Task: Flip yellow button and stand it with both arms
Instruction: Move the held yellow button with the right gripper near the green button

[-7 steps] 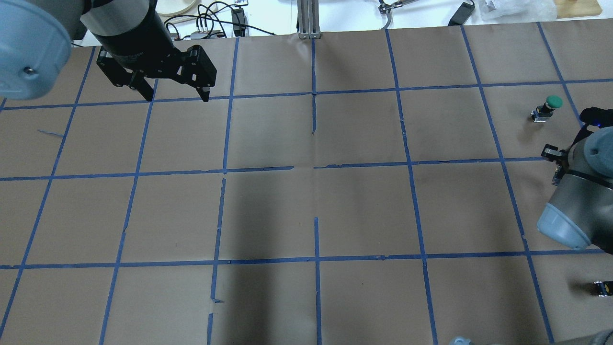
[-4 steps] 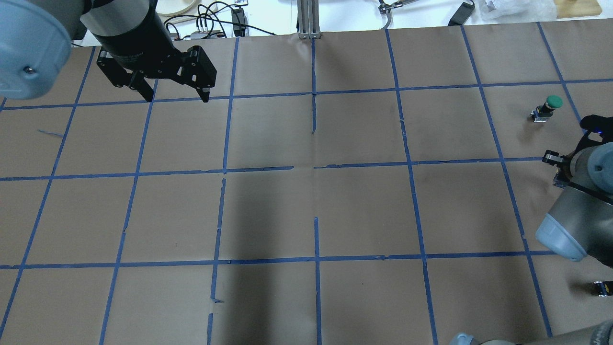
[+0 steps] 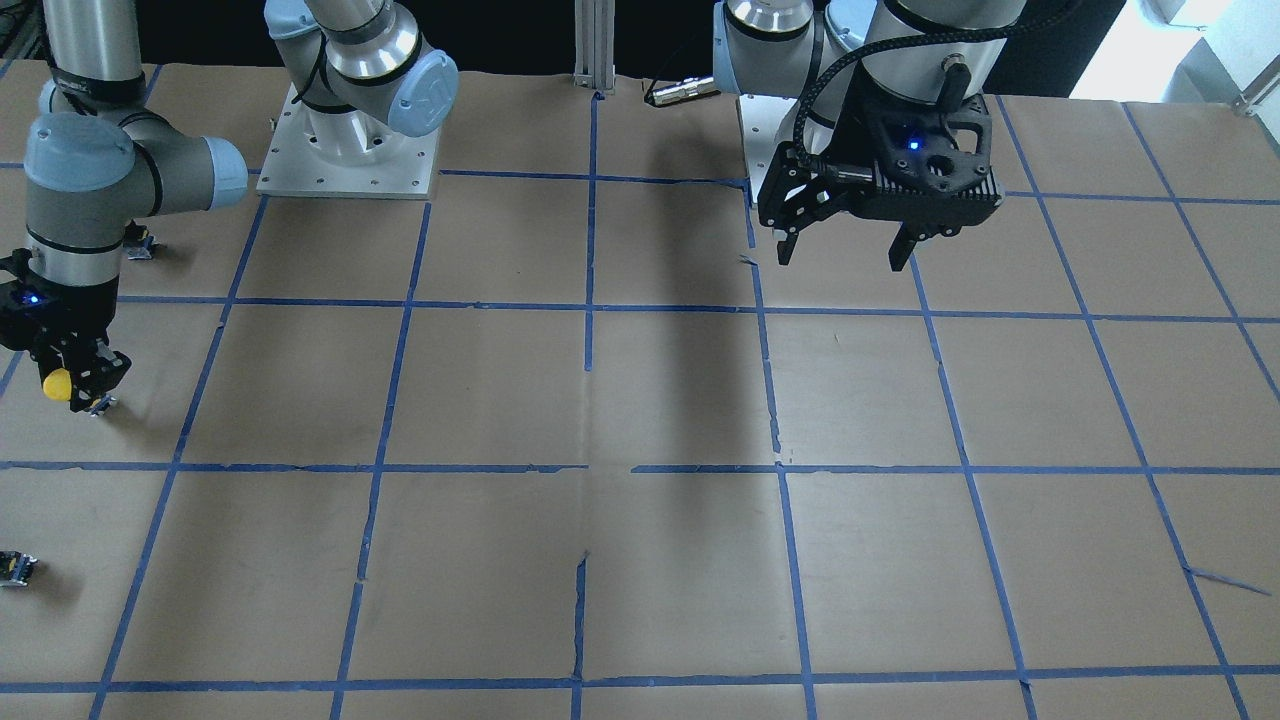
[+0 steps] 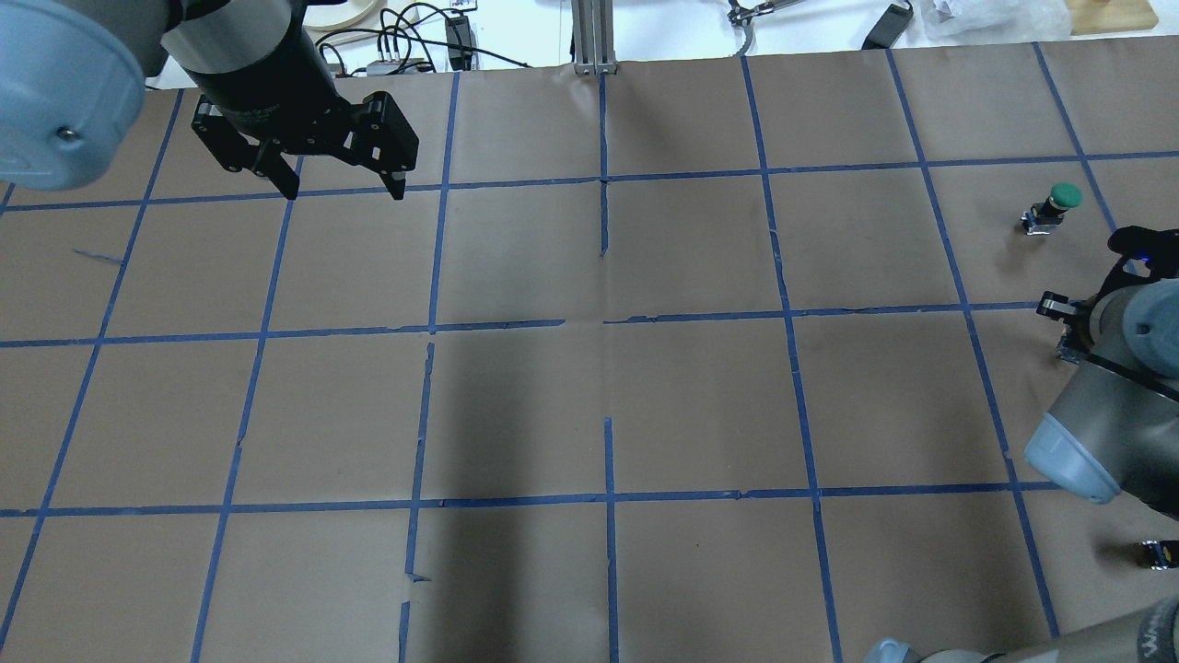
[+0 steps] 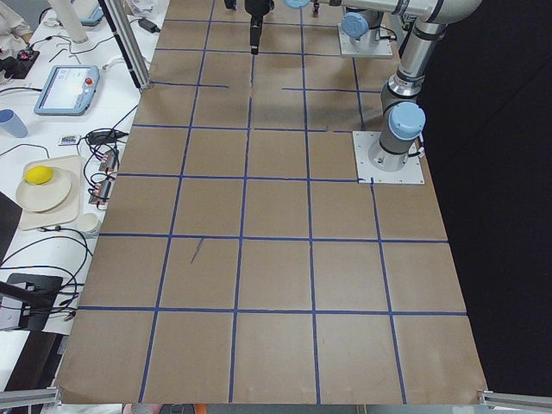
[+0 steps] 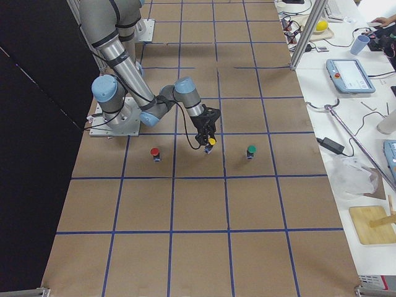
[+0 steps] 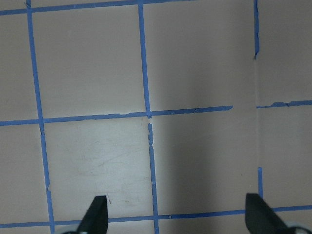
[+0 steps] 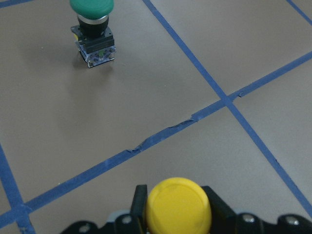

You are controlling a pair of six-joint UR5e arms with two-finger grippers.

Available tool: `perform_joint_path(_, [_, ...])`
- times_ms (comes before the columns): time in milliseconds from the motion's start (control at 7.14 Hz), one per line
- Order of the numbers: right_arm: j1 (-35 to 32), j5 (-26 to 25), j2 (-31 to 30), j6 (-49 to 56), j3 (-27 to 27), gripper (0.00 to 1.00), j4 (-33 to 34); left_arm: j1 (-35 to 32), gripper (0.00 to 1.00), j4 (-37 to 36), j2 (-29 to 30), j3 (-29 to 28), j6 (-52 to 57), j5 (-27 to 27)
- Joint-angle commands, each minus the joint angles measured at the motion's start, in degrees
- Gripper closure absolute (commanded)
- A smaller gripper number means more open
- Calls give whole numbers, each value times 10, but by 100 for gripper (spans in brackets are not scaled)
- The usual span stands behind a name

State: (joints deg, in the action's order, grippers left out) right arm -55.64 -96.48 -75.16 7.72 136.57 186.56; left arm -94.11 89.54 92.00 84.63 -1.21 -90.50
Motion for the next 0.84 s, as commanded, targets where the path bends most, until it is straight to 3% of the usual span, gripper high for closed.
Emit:
perform_joint_path(0, [0, -4, 4, -1, 0, 72, 5, 2, 0, -1, 0, -7, 0, 1])
perform_joint_path(280, [0, -7, 4, -1, 1, 31, 5, 7, 0, -2, 8, -16, 0, 1])
perform_joint_path(420, [0, -8, 4, -3, 1, 19, 4, 5, 0, -1, 0, -5, 0, 0])
perform_joint_path(700, [1, -8, 4, -4, 2, 8, 2, 4, 0, -1, 0, -3, 0, 1])
